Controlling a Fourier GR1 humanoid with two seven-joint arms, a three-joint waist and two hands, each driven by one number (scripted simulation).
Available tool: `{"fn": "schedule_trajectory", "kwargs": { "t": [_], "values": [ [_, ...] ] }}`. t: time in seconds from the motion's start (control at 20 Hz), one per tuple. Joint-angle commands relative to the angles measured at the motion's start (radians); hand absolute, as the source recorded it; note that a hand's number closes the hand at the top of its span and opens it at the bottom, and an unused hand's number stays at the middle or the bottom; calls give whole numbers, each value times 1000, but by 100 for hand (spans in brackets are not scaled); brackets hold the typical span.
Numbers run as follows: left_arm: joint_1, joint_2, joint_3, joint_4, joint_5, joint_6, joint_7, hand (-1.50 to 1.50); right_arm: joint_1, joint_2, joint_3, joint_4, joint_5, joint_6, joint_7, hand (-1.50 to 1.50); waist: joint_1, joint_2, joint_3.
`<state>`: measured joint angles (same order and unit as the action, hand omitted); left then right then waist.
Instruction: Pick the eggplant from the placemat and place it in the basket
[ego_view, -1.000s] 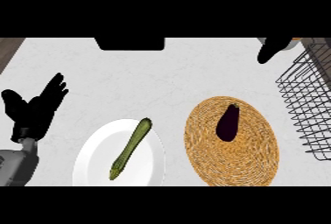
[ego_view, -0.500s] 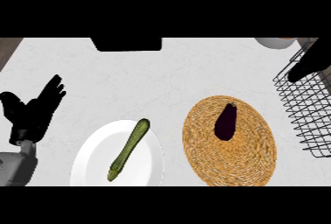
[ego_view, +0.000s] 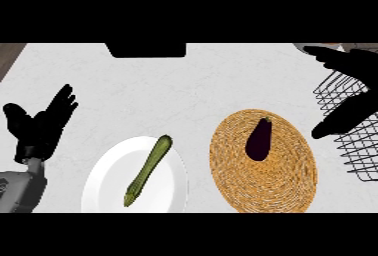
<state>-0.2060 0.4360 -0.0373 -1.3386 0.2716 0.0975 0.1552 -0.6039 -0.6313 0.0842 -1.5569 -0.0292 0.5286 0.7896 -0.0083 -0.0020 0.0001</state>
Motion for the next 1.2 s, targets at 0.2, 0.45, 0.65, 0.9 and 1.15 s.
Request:
{"fn": "schedule_trajectory", "kwargs": {
  "t": [0.2, 0.45, 0.65, 0.9, 1.15],
  "values": [
    [27, -32, 9, -28, -27, -7, 1, 0, 132, 192, 83, 49, 278, -234, -190, -150, 20, 5, 0],
    [13, -44, 13, -32, -57, -27, 20, 0, 127, 268, 50, 172, 312, -285, -303, -150, 16, 4, 0],
    [-4, -41, 52, -4, -53, -46, 19, 0, 218, 269, 106, 207, 395, -278, -339, -150, 9, 4, 0],
    [5, -37, 78, -31, -62, -91, 27, 0, 140, 257, 50, 351, 401, -193, -389, -150, 14, 3, 0],
    [-1, -82, 102, 4, -88, -99, 10, 0, 126, 285, 40, 319, 445, -138, -335, -150, 11, 2, 0]
  ]
}}
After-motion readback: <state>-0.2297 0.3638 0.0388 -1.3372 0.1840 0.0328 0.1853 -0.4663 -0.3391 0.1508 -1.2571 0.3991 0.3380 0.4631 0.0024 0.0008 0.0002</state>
